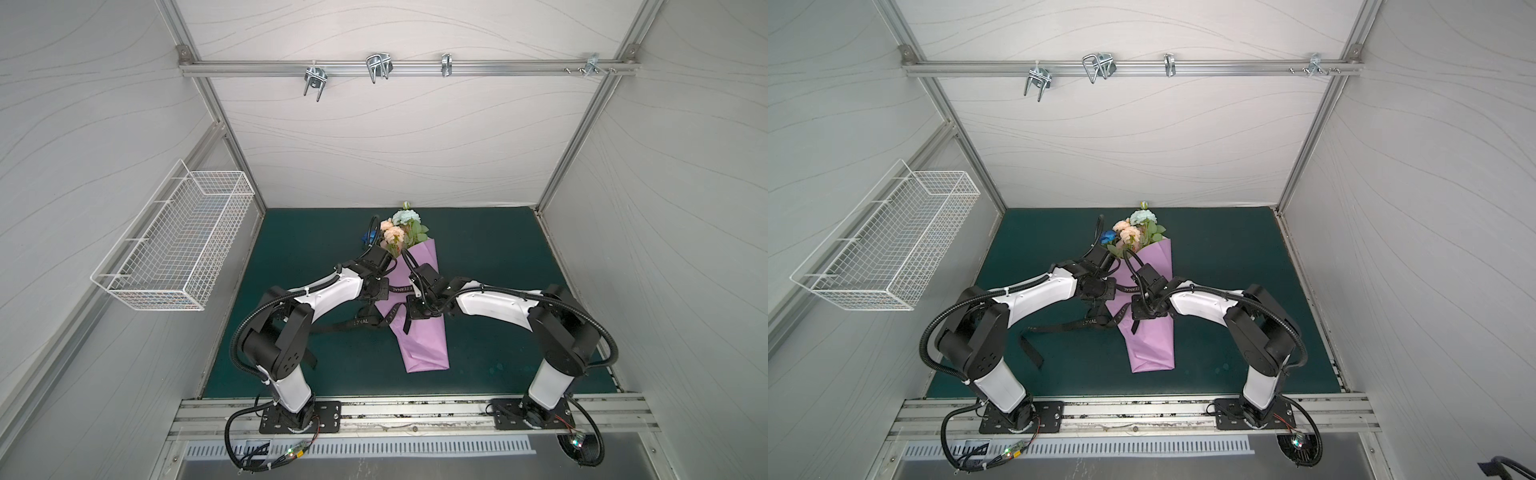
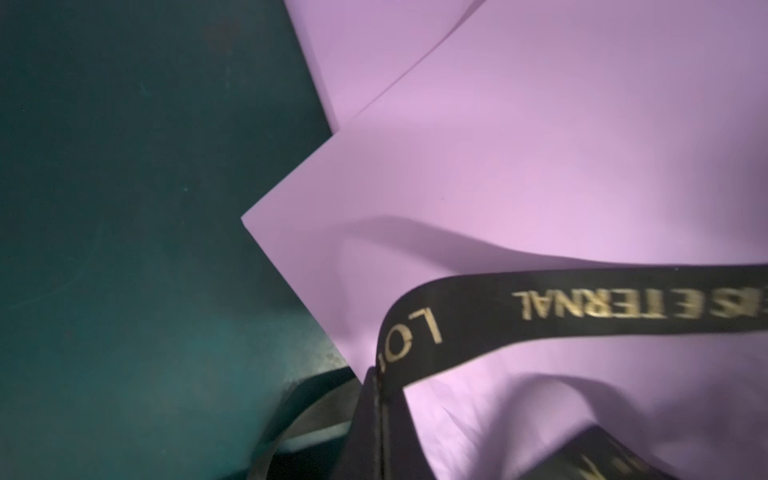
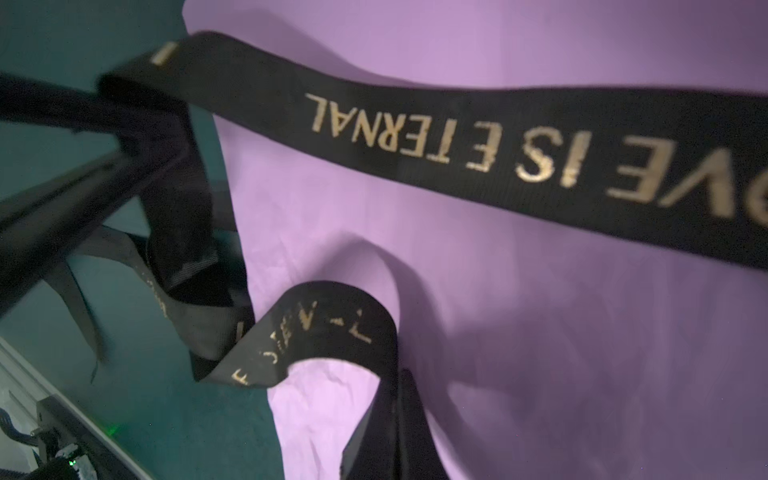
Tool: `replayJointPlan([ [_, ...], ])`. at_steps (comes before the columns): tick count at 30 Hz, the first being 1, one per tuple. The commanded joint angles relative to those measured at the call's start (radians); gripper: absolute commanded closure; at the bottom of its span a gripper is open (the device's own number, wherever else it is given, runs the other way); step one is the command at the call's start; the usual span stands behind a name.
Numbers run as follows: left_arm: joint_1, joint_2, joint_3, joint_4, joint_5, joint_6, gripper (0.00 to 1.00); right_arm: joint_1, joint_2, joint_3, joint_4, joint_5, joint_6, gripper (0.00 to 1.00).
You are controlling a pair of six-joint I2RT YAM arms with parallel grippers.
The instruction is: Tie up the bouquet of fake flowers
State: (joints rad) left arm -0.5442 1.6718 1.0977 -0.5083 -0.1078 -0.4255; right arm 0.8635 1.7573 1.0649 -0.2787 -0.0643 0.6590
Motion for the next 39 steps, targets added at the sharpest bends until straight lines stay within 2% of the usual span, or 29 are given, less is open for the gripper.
replayJointPlan([
  [1,-0.006,-0.060,0.004,0.001,0.045,-0.023,1.00,-0.005,0.023,0.007,0.081,0.022,0.043,1.00],
  [6,-0.005,-0.108,-0.011,0.019,0.134,-0.049,1.00,-0.012,0.044,-0.009,0.191,0.072,0.089,1.00],
  [17,-0.006,-0.133,-0.062,0.120,0.340,-0.137,1.00,-0.033,0.095,-0.053,0.489,0.100,0.185,1.00],
  [26,-0.006,-0.138,-0.079,0.202,0.426,-0.188,1.00,-0.030,0.132,-0.131,0.737,0.093,0.226,1.00],
  [31,-0.005,-0.138,-0.120,0.247,0.485,-0.244,1.00,-0.031,0.190,-0.151,0.931,0.072,0.225,1.00],
  [39,-0.003,-0.153,-0.148,0.242,0.477,-0.285,1.00,-0.032,0.302,-0.149,1.204,0.034,0.211,1.00],
])
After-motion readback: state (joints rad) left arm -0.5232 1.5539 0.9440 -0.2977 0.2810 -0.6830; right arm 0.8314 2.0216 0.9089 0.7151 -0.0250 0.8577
